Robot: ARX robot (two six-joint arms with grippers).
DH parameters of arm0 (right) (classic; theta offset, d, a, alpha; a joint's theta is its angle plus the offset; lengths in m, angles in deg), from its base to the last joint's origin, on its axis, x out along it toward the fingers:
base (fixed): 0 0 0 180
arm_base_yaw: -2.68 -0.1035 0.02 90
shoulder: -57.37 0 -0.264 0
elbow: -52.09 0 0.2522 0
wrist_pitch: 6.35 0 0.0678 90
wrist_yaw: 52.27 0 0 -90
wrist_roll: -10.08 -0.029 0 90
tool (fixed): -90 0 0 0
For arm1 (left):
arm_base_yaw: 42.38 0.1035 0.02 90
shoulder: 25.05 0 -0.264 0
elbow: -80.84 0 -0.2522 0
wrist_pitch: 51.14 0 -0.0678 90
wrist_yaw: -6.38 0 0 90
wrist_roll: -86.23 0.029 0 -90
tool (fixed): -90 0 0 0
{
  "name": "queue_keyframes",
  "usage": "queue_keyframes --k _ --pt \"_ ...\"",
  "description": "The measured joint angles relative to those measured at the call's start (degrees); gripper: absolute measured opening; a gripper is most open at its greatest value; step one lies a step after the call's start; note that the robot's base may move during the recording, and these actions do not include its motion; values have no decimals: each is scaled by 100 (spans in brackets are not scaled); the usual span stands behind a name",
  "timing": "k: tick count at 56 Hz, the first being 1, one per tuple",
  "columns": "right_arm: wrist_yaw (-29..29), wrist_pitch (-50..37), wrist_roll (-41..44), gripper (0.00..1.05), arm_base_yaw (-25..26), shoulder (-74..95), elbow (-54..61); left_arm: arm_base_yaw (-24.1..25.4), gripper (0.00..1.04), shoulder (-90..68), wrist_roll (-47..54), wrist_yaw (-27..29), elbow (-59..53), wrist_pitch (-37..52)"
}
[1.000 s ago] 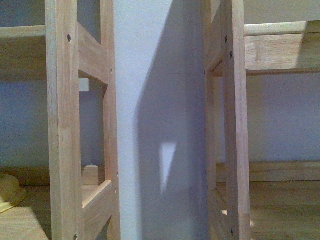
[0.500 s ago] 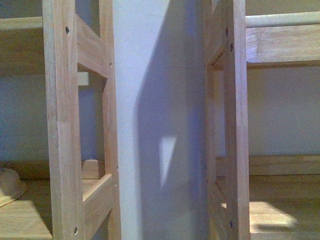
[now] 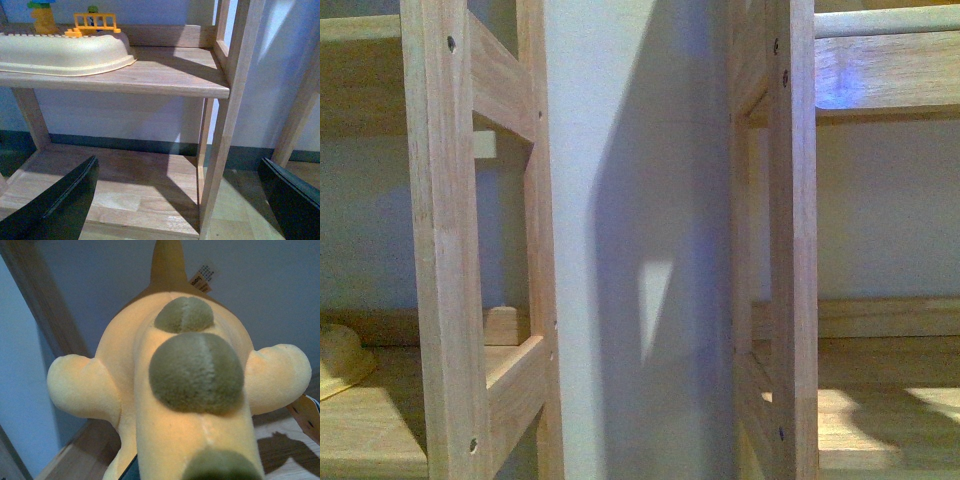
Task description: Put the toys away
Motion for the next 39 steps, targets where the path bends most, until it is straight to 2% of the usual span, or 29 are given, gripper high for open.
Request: queue_keyframes --k 17,32,39 --pt "-269 -278 -103 7 -619 407 90 0 98 0 0 0 0 0" --pt "-304 -181 -234 7 -859 623 -83 0 98 0 0 0 0 0" --pt "-356 -122 -181 30 -898 623 -74 0 98 0 0 0 -2 0"
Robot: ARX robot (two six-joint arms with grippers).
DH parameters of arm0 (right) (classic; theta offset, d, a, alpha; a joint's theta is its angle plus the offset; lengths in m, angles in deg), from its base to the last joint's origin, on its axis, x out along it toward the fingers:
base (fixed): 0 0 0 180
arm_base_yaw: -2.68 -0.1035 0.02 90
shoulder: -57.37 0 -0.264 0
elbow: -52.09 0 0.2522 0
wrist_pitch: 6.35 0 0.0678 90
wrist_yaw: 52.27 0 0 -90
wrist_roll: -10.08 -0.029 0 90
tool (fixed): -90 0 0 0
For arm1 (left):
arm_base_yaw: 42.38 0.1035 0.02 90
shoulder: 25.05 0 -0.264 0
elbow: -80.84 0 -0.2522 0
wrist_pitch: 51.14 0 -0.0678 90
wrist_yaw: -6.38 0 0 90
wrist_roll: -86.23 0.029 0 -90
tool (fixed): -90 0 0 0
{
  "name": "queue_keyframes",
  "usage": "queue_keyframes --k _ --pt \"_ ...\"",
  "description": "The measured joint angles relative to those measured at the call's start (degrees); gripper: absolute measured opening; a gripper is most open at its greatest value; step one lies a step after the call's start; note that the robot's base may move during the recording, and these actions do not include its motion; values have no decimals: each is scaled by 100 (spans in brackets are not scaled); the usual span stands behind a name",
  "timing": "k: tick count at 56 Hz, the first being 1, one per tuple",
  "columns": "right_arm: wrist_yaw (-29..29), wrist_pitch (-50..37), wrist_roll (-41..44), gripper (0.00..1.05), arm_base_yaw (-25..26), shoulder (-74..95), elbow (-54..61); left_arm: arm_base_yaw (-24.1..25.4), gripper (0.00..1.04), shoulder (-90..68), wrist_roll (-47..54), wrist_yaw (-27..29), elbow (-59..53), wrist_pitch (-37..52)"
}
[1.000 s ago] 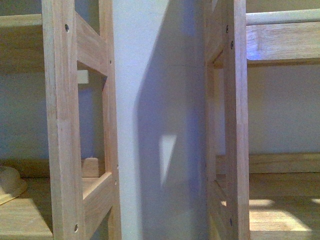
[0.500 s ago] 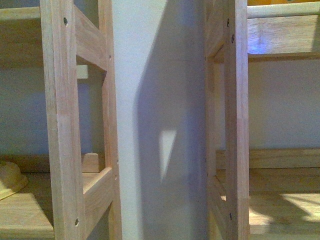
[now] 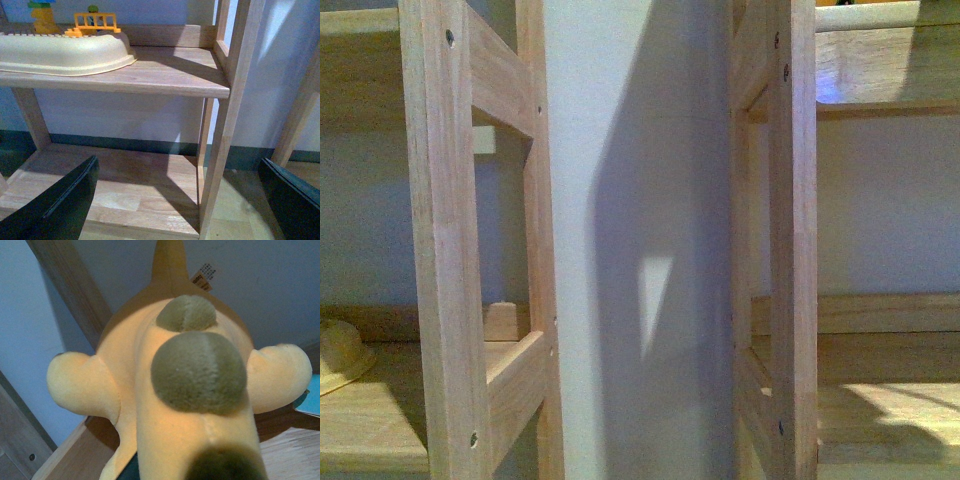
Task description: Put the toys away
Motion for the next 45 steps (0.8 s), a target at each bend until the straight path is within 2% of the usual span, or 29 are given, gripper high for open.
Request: queue_keyframes --k 8,12,22,24,32,45 --pt "-76 61 74 52 -4 -20 35 0 98 0 0 0 2 0" --pt "-160 116 120 67 7 -42 46 0 98 0 0 0 0 0" --pt "-195 142 236 90 68 -114 109 0 98 0 0 -2 2 0" --pt "-238 138 297 98 96 -160 160 0 98 0 0 -2 2 0" --pt "-354 -42 533 98 179 -393 439 0 98 0 0 0 2 0" --pt "-595 -1025 1447 98 269 -1453 1666 0 98 0 0 -2 0 0"
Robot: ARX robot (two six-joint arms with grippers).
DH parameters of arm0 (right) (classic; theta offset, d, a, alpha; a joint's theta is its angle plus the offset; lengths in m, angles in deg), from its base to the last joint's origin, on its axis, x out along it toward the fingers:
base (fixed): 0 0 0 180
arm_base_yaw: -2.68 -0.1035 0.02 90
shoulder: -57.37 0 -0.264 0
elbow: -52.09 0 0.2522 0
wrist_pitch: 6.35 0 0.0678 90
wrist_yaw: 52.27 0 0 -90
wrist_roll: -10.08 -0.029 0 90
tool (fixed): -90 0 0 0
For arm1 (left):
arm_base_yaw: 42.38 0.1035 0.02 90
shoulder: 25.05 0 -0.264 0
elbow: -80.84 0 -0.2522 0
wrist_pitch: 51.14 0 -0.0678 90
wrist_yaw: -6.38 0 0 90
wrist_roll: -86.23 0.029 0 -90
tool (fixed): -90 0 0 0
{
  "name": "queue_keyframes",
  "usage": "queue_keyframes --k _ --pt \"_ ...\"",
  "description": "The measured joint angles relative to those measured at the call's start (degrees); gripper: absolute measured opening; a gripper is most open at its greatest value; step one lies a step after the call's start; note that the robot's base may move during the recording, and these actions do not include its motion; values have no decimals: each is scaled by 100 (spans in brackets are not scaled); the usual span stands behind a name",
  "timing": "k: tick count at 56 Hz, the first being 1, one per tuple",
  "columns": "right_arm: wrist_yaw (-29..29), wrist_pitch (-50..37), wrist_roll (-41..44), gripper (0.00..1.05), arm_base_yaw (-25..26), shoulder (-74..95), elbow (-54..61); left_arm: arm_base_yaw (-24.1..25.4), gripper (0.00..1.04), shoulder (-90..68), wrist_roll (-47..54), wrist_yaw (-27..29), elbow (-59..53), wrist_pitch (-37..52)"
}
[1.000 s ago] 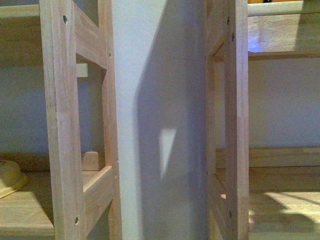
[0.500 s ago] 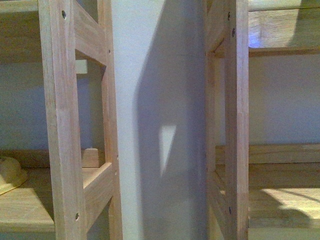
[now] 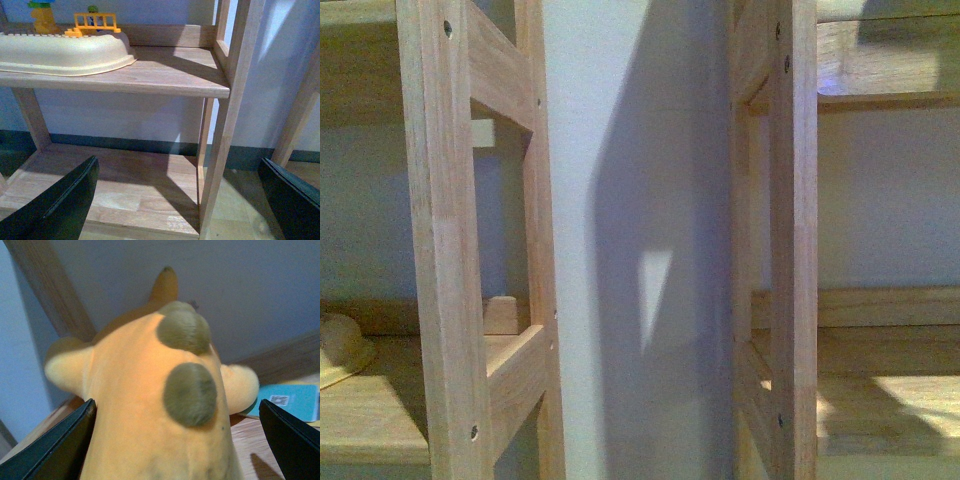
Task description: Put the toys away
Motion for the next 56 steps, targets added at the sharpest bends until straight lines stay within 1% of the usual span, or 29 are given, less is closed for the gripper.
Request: queue_keyframes --k 9,13,21,25,32,37,42,52,56 --pt "-11 -457 398 98 -46 -1021 1012 0 98 0 0 2 2 0" --pt "-157 -715 625 98 -186 -1738 1749 0 98 0 0 0 2 0" --pt "-505 -721 837 98 -584 -2957 2990 0 98 0 0 0 2 0" --pt "-754 -621 855 98 -774 -3504 3576 0 98 0 0 0 0 0" --pt "-1429 -345 855 98 -1185 -4450 4616 0 98 0 0 0 0 0" --pt "-1965 -267 946 98 -1615 -5084 5333 0 98 0 0 2 0 0" --pt "-2465 0 1001 98 -2107 -5759 6008 0 98 0 0 2 0 0" --pt "-2955 348 767 98 -2496 -6408 7055 0 98 0 0 2 2 0" --pt "-2975 343 699 98 -2614 -6533 7396 0 98 0 0 0 0 0"
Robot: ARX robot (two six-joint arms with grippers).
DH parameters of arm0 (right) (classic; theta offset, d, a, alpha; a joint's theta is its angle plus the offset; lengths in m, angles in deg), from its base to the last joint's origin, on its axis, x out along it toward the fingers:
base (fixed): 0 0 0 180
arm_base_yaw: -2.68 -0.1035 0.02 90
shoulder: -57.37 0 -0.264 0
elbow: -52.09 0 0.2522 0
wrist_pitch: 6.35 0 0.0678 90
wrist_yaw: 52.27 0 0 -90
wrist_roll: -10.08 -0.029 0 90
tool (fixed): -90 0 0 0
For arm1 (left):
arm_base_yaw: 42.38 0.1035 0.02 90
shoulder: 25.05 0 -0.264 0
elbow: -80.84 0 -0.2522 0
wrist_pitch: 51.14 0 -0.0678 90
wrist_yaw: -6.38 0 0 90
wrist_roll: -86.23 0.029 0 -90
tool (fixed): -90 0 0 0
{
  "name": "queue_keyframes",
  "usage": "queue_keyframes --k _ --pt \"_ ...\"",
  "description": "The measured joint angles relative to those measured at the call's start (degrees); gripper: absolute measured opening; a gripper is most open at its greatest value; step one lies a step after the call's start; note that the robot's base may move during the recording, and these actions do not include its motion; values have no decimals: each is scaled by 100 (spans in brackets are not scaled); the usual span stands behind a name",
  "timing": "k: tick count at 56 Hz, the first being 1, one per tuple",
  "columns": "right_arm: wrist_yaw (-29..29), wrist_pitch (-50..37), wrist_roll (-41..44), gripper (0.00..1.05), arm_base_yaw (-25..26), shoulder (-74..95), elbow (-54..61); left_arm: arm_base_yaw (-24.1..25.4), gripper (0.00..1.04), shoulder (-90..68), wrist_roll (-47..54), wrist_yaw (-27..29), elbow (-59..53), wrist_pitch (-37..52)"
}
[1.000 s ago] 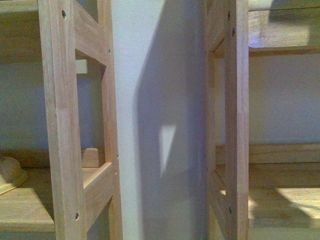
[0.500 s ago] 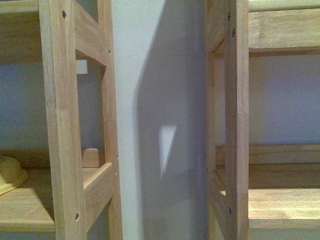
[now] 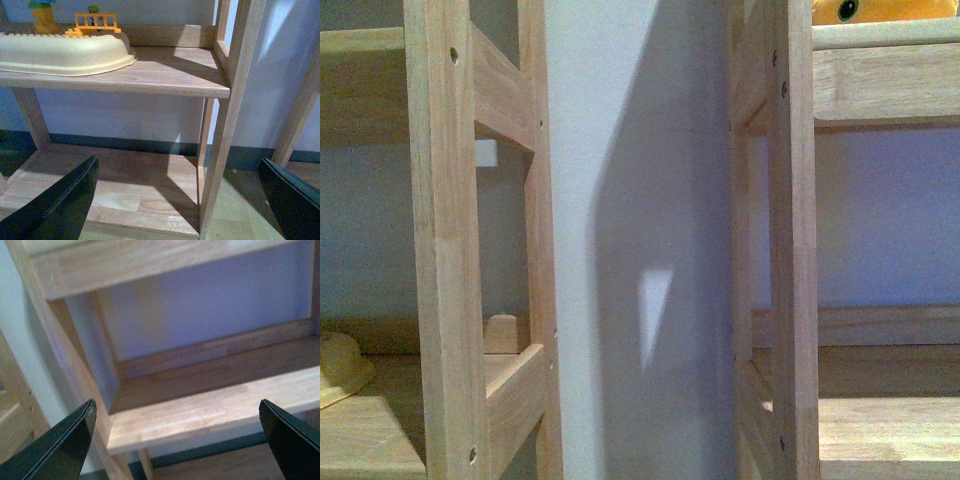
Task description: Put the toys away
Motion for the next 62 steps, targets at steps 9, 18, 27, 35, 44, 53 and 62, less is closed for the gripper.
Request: queue_keyframes --k 9,18,27,35,44,53,62 --pt "133 291 -214 98 22 -369 575 0 98 0 0 2 0 0" --pt "173 348 -297 98 28 -433 743 0 98 0 0 2 2 0" --pt "205 369 -297 98 46 -452 741 0 98 0 0 2 2 0" --pt "1814 1224 293 77 717 -664 723 0 98 0 0 2 2 0" --pt "2396 1235 507 53 1222 -922 984 0 98 0 0 2 0 0" --pt "3405 1224 603 20 2085 -1185 1285 0 98 0 0 0 2 0" --pt "3560 1196 621 4 2426 -1322 1451 0 98 0 0 -2 0 0"
